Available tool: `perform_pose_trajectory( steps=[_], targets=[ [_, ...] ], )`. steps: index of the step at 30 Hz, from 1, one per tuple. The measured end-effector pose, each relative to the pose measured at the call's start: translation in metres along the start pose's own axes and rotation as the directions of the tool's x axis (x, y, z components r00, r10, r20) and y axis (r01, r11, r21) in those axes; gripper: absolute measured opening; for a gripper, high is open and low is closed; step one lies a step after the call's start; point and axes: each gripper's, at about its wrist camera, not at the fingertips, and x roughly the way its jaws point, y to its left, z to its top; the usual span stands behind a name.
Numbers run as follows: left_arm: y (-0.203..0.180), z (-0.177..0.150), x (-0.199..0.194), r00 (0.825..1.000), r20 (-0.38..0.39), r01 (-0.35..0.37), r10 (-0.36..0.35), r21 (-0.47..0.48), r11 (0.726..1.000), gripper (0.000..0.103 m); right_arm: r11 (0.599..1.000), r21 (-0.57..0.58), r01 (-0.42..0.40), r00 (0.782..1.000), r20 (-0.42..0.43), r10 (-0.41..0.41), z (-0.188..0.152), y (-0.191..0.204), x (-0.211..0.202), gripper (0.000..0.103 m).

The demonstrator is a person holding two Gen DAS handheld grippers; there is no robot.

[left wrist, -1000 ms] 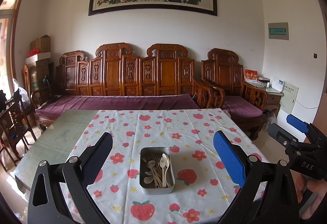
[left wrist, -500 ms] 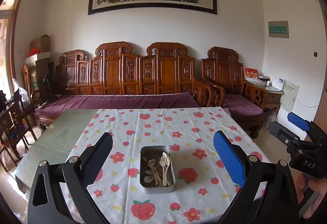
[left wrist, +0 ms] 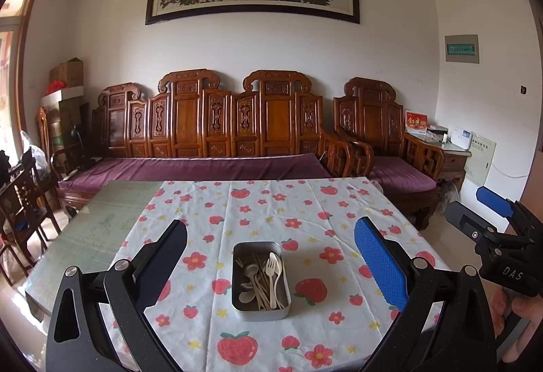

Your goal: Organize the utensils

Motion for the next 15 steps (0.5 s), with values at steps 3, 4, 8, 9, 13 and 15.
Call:
perform_pose_trajectory(
  steps=[3,4,8,9,13,15],
  targets=[
    [0.0000,0.0000,-0.0001,1.000,0.000,0.000,0.000,0.000,1.000,0.095,1.000,-0.001,0.000,1.000,0.000,0.000,0.0003,0.0000,-0.0001,0.100],
    [0.0004,0.0003,0.0001,1.000,0.000,0.000,0.000,0.000,1.000,0.095,1.000,-0.001,0.000,1.000,0.000,0.000,0.0000,0.0001,-0.0001,0.100],
    [-0.0004,0.0000,-0.0001,1.000,0.000,0.000,0.000,0.000,1.000,0.095,1.000,-0.001,0.001,1.000,0.000,-0.001,0.0002,0.0004,-0.0001,0.100],
    [-0.0003,0.0000,-0.0001,1.000,0.000,0.001,-0.001,-0.001,1.000,0.095,1.000,-0.001,0.000,1.000,0.000,0.000,0.0000,0.0001,0.0002,0.100],
    [0.0006,0.0005,-0.0001,1.000,0.000,-0.003,0.003,-0.002,1.000,0.095,1.000,-0.001,-0.001,1.000,-0.001,0.001,-0.0005,-0.0003,0.0006,0.100],
    [-0.0001,-0.0023,0.0006,1.000,0.000,0.000,0.000,-0.004,1.000,0.095,1.000,-0.001,-0.001,1.000,-0.001,0.001,-0.0023,0.0007,0.0013,0.100]
  ],
)
